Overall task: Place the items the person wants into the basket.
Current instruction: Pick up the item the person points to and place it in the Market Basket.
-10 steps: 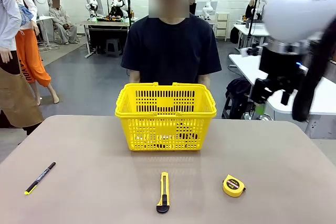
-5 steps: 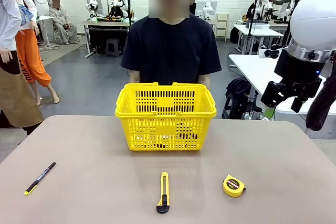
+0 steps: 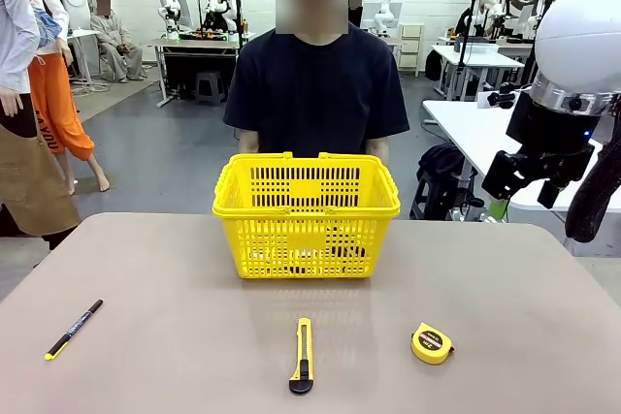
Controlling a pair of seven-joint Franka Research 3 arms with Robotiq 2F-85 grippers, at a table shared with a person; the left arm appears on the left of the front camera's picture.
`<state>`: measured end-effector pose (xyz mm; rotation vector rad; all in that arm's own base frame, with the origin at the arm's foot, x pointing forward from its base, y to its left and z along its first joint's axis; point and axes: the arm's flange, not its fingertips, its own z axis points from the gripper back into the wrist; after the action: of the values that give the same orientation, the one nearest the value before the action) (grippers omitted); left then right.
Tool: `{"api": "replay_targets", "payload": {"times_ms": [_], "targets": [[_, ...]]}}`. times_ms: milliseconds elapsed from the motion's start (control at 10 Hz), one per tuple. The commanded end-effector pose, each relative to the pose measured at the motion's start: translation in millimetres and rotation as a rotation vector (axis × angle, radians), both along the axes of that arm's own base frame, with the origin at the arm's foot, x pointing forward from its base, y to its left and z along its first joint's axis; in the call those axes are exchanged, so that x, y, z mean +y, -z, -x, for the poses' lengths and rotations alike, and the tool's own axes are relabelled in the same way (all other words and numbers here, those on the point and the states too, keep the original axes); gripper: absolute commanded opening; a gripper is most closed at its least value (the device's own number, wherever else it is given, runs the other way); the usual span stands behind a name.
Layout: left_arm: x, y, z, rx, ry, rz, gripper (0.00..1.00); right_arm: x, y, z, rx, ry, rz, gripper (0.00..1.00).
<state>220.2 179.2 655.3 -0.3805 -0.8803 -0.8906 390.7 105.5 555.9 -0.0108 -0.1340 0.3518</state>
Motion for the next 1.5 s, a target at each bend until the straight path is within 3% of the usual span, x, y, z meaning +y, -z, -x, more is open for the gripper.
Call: {"api": "replay_targets", "payload": {"times_ms": [0,200,400,700,1000,1100,1200,1400], "targets": [[1,0,0,-0.008,0.009,0.006,1.00,-2,1,0,0.007,-0.012,0.009,1.00],[1,0,0,-0.008,0.009,0.006,1.00,0,0,0,0.000,0.000,0.000,1.00],[1,0,0,-0.008,0.009,0.006,1.00,-68,-43,42,0.001,-0.258,-0.243,1.00],[1,0,0,-0.008,0.009,0.006,1.00,-151,-99,83,-0.029,-0.448,-0.566,1.00],[1,0,0,-0.008,0.009,0.006,1.00,-219,-115,76,-0.033,-0.597,-0.753,1.00],[1,0,0,-0.008,0.009,0.006,1.00,-240,-114,73,-0.065,-0.657,-0.790,1.00],[1,0,0,-0.008,0.009,0.006,1.00,-262,-108,76,-0.147,-0.816,-0.755,1.00],[1,0,0,-0.008,0.009,0.006,1.00,-293,-91,73,-0.290,-0.923,-0.665,1.00]]}}
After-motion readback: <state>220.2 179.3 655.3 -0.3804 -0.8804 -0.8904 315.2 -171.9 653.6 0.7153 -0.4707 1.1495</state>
